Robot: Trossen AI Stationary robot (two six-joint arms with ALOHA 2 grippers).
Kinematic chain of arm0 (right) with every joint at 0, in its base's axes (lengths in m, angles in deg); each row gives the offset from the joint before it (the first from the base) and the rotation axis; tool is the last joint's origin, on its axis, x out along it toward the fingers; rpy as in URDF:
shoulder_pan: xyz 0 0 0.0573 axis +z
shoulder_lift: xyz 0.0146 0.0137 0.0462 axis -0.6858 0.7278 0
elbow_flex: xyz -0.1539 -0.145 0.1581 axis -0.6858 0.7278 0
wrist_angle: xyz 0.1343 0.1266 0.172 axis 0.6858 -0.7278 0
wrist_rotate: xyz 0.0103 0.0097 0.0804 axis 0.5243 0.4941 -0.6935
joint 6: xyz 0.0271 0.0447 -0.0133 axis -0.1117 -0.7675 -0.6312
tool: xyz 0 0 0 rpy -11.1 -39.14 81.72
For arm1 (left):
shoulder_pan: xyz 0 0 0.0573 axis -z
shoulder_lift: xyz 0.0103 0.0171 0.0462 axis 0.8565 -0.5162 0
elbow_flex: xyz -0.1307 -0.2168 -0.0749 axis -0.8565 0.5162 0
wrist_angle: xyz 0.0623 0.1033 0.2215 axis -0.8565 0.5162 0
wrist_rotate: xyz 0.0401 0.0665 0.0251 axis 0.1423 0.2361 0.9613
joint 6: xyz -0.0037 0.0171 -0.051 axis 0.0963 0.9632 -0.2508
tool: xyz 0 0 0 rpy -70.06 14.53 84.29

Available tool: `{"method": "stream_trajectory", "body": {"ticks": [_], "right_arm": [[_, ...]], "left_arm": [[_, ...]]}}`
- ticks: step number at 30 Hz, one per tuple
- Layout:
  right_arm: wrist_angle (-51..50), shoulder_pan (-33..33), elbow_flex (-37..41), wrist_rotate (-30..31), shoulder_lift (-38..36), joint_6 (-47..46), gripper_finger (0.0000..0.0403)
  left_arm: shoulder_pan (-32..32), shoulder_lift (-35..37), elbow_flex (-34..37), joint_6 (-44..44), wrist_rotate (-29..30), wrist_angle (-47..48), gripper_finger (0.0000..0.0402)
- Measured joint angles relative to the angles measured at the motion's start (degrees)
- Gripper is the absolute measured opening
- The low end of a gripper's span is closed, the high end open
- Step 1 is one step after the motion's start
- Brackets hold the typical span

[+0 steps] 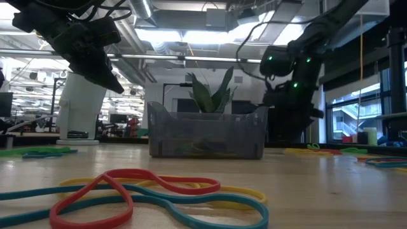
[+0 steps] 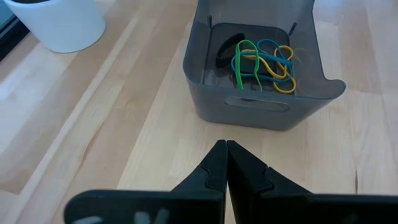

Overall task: Pick and place rubber bands into bin
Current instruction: Put the yellow rubber band into the black bin

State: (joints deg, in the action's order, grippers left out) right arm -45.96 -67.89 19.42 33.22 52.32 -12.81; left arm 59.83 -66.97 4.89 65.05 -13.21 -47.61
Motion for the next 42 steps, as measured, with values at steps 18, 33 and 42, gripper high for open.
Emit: {"method": "stream_trajectory", "body": {"ticks": [18,33,42], "right_arm": [[-3.77,-0.86,-3.75,1.06,9.29,0.3,0.0076],[-11.17,-1.49,-3.33,0.66,-11.74,-1.4,0.0002],[-11.22,-1.49,-3.39,4.0,-34.65,-5.84,0.0001]], "left_arm": [[0.0,0.01,0.0,-0.94,0.01,-0.01,0.0002],[0.0,0.0,0.0,-0.94,-0.01,-0.01,0.0002],[0.0,0.01,0.0,0.25,-0.01,-0.02,0.0002]]}}
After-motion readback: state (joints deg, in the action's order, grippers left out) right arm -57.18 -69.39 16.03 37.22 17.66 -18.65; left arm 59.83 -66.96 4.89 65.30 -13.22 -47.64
